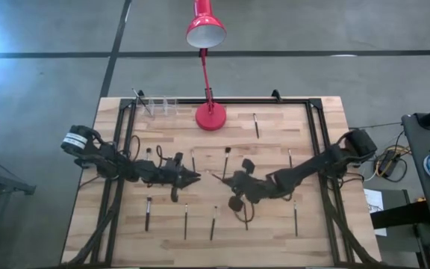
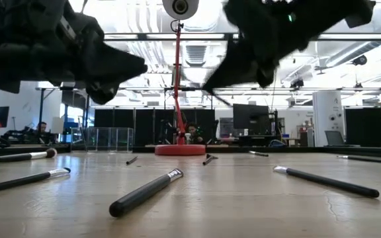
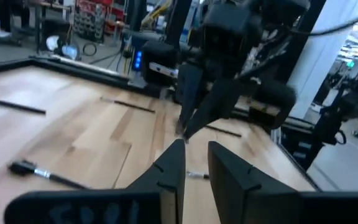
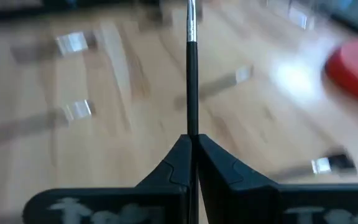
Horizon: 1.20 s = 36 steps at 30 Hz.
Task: Pick & Place Makeup Supplies
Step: Put the makeup brush into the transparent organizer
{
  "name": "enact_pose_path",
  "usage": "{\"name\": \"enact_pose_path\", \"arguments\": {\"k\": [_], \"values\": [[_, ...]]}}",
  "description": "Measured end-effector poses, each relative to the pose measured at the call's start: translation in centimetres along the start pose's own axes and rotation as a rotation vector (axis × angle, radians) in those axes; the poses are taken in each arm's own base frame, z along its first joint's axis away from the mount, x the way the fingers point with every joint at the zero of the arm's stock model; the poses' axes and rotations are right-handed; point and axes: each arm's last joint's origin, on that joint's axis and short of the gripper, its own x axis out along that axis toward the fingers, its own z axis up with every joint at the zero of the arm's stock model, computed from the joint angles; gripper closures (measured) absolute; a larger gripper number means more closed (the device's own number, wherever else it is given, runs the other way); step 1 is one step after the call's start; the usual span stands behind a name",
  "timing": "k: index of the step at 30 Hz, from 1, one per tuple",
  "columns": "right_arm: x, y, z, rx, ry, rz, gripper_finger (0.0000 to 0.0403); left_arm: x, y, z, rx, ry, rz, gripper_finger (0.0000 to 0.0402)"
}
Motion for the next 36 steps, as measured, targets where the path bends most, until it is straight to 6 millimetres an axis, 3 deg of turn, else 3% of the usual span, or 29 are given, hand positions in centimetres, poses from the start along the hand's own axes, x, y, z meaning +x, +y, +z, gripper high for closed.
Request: {"name": "enact_pose_path", "arguments": {"k": [8,19,36], "values": [[-1.2,0.0,1.9,0.018,-0.268,0.094,0.0392,2.0,-1.1,2.2,0.029,-0.115,-0.033,0.0339],[-1.4,0.3,2.3,-0.002,-0.315,0.12,0.0392,4.0,-2.1,4.5,0.071,-0.219,-0.047,0.0339],[-1.5,0.5,2.4,-0.028,-0.324,0.142,0.0392,4.5,-2.1,5.3,0.132,-0.26,-0.055,0.0355]]}}
